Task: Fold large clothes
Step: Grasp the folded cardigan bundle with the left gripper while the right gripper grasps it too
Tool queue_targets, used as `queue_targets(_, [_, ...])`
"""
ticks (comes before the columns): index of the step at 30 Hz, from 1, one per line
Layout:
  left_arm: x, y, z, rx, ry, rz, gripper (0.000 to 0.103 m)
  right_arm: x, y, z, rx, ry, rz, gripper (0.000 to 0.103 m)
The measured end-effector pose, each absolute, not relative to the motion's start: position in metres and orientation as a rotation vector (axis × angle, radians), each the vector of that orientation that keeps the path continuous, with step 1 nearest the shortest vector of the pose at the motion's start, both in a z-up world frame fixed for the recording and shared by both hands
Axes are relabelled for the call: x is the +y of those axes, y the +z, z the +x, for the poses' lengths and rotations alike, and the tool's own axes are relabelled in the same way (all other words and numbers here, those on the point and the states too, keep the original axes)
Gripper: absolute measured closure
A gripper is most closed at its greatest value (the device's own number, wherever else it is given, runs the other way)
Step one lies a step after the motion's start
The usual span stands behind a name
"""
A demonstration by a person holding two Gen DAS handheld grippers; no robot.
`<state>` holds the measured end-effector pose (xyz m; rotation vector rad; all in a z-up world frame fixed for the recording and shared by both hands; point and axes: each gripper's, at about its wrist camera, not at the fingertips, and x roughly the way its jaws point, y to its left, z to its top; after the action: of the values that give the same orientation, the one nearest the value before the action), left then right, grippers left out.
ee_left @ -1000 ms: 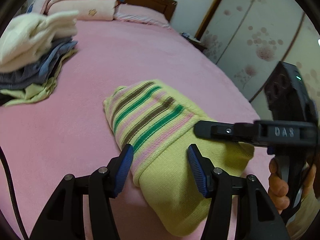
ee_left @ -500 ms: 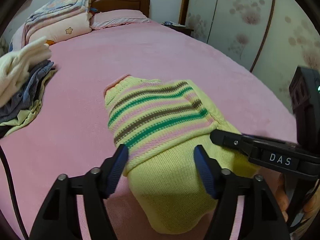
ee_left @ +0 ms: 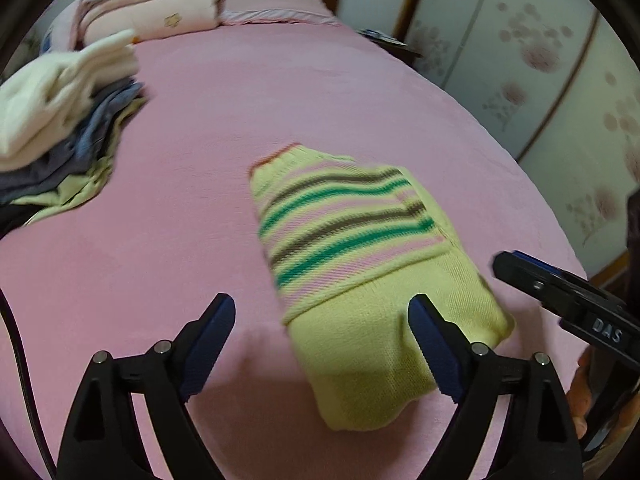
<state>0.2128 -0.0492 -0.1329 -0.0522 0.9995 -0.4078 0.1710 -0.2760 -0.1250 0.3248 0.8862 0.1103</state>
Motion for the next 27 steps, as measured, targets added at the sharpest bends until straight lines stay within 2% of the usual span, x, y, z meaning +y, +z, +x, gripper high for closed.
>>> queue_targets(4, [-0.04,-0.116,0.211,1.016,-0.366,-0.083,0.015,-0.274,-0.104,0.168,0.863,0.109,0.284,0.052])
queue_targets(12, [-0.042,-0.086,0.208,1.002,-0.266,-0.028,0.015,-0.263,-0.068,0.171,0.823,0.137,0.25,0.035])
queue_targets(27, [-0.054,-0.082,0.226,1.047,-0.312,-0.061,0.015,-0.255,-0.049,0.193,0.839,0.215,0.278,0.034])
